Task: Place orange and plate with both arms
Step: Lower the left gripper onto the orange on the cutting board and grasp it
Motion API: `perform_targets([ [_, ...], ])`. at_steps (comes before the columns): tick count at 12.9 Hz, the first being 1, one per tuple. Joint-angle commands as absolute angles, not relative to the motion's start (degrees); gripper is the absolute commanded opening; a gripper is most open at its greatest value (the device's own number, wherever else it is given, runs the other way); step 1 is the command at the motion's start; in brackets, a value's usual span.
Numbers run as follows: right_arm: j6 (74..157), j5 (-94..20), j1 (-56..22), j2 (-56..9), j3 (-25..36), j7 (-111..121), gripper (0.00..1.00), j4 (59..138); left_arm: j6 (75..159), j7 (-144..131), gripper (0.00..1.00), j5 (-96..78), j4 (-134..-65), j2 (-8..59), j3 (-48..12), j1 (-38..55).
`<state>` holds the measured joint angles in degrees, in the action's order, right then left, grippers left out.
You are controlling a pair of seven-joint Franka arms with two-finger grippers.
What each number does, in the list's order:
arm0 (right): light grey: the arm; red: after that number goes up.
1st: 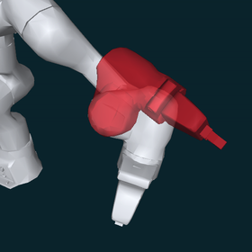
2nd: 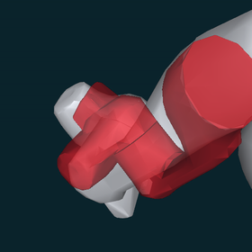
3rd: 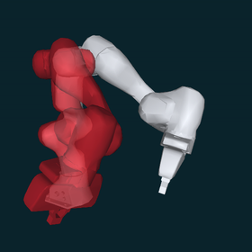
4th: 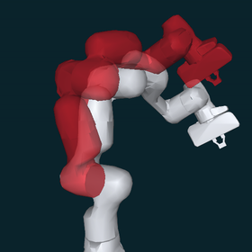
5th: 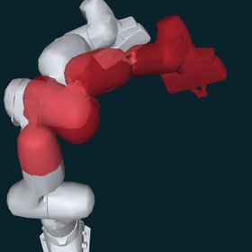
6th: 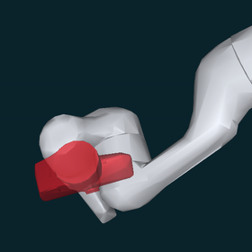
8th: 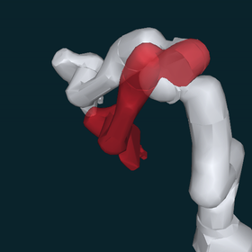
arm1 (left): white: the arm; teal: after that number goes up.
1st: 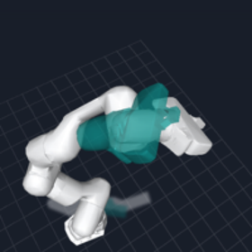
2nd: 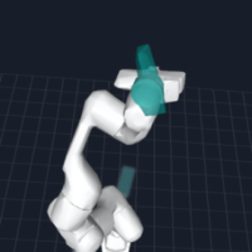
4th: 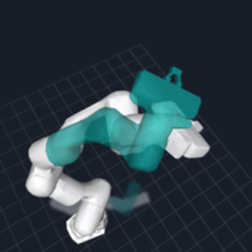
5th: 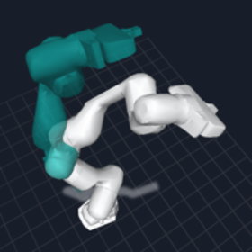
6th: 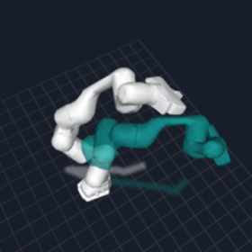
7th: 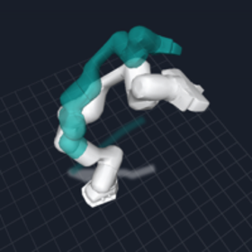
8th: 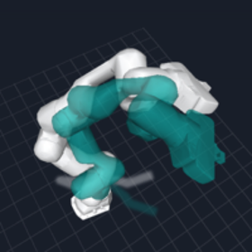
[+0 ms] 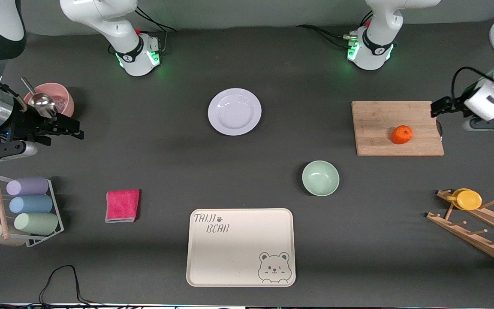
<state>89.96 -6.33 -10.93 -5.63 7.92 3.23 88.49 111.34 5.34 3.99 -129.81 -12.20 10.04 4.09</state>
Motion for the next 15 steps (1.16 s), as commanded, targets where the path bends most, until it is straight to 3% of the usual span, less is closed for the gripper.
perform_targets([
  [1,91.84,-7.21,-11.16,-5.54,8.09,4.13,1.00,89.82,123.26,4.92,1.00,4.13,-141.56,-16.26,10.20,3.69],
  [6,95.35,-9.23,-11.16,-5.98,8.17,4.13,1.00,93.33,143.14,5.98,1.00,4.22,-152.65,-11.97,10.20,3.17],
  [11,97.38,-9.32,-11.16,-5.54,8.09,4.22,1.00,95.97,158.79,6.06,0.99,4.31,-156.35,-2.74,10.20,1.93],
  [14,100.70,-9.58,-11.34,-5.36,8.09,4.13,1.00,99.73,162.59,6.06,0.96,4.31,-156.97,0.08,10.20,1.23],
  [15,103.07,-10.97,-11.42,-5.10,8.09,4.13,1.00,102.10,162.60,6.06,0.89,4.31,-156.97,0.35,10.20,1.23],
])
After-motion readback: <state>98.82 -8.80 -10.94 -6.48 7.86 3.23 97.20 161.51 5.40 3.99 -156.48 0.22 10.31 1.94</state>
